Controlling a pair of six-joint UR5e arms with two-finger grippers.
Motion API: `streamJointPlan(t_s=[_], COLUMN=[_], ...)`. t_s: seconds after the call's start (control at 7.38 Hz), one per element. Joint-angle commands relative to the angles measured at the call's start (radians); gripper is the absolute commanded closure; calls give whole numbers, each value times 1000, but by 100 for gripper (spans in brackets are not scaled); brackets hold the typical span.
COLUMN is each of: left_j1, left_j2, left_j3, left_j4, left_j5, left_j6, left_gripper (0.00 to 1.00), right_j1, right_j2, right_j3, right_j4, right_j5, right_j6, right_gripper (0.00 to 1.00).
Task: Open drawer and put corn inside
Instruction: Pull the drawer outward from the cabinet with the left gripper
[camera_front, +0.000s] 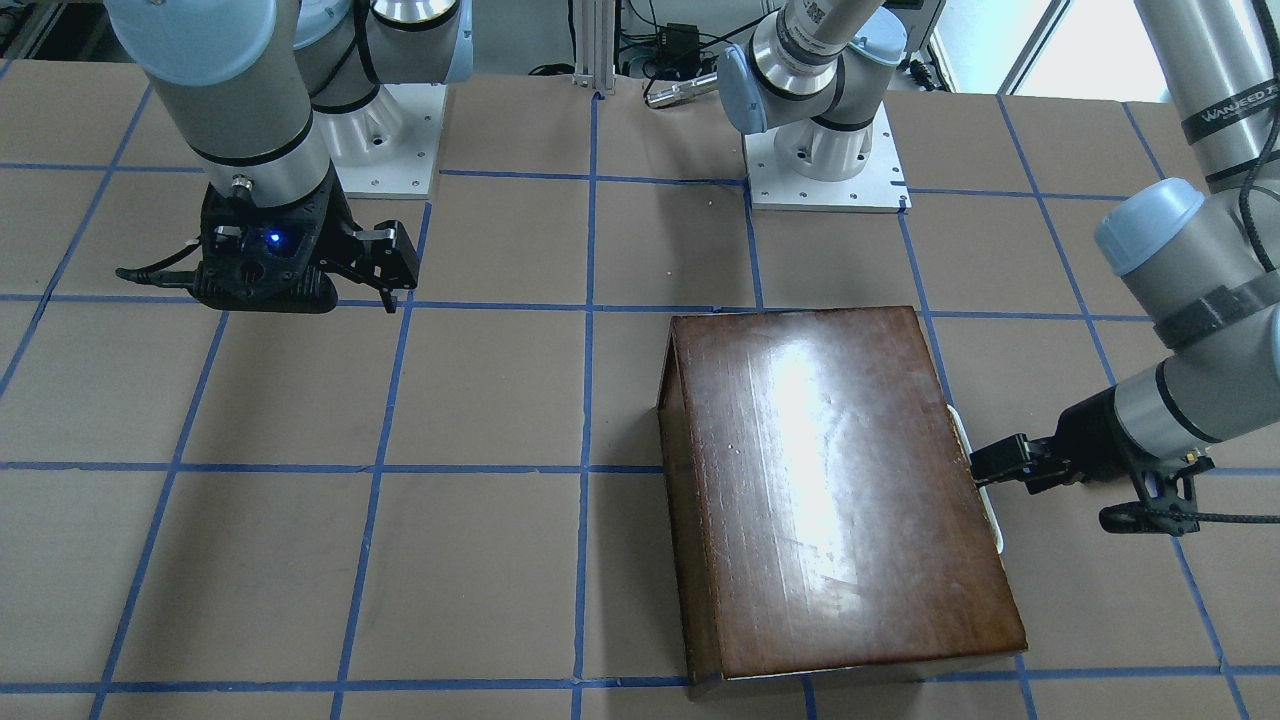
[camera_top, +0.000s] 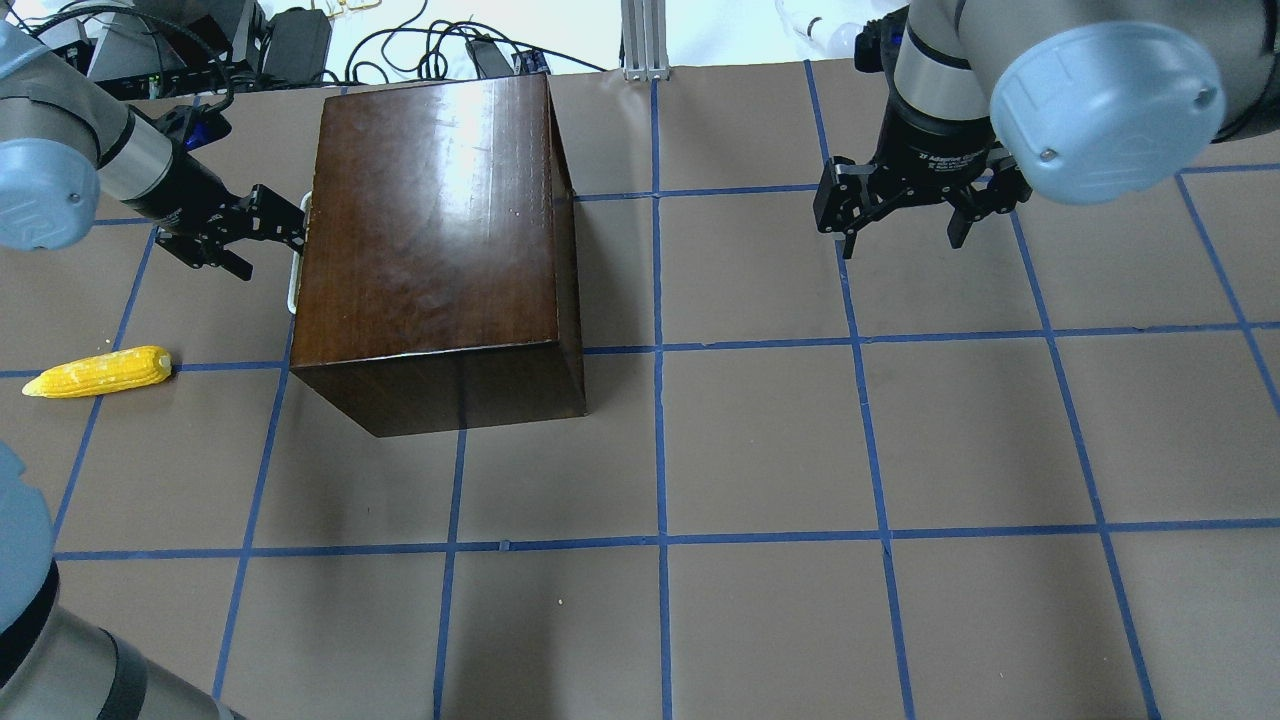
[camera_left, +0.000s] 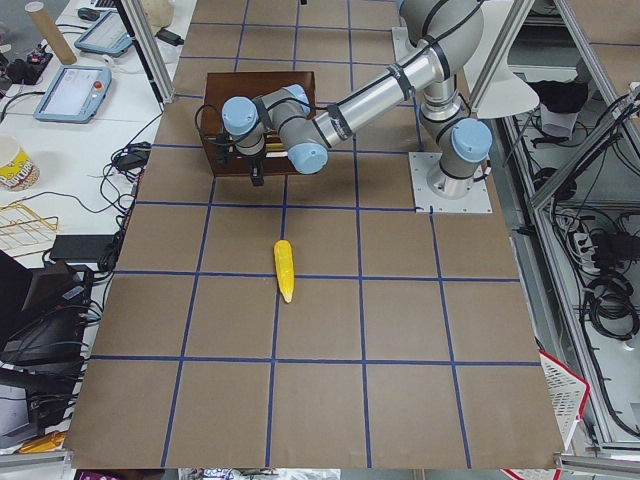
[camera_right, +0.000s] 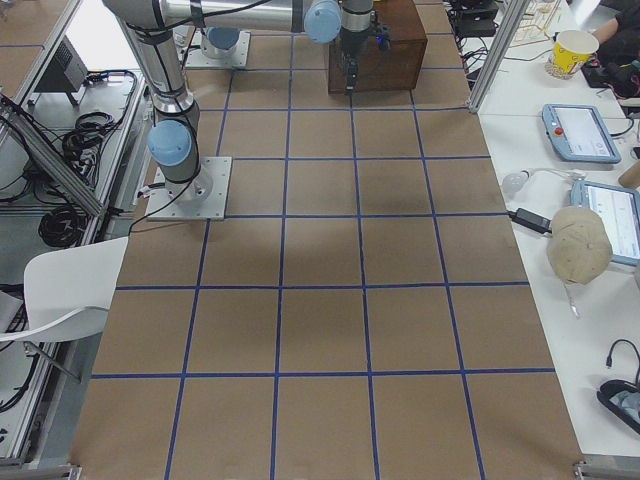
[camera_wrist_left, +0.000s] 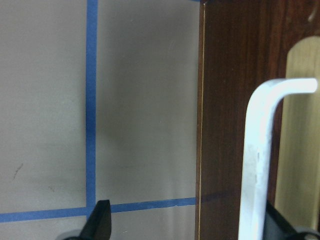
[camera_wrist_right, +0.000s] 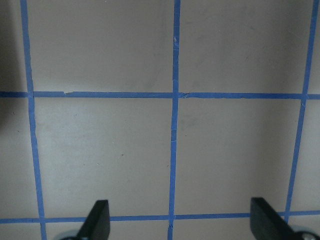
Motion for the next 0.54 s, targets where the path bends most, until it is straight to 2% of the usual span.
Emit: streamJointPlan(t_s=[0.0, 0.41], left_j1=[14, 54], left_j2=[1, 1], left_j3=[-2, 2], left_j4=[10, 13], left_j5=[9, 9], left_j6=[2, 13], left_gripper=[0, 0], right_j1=[0, 0], right_j2=[0, 0], right_j3=[0, 0], right_j4=[0, 0], right_j5=[0, 0], right_j6=[0, 0], right_gripper=[0, 0])
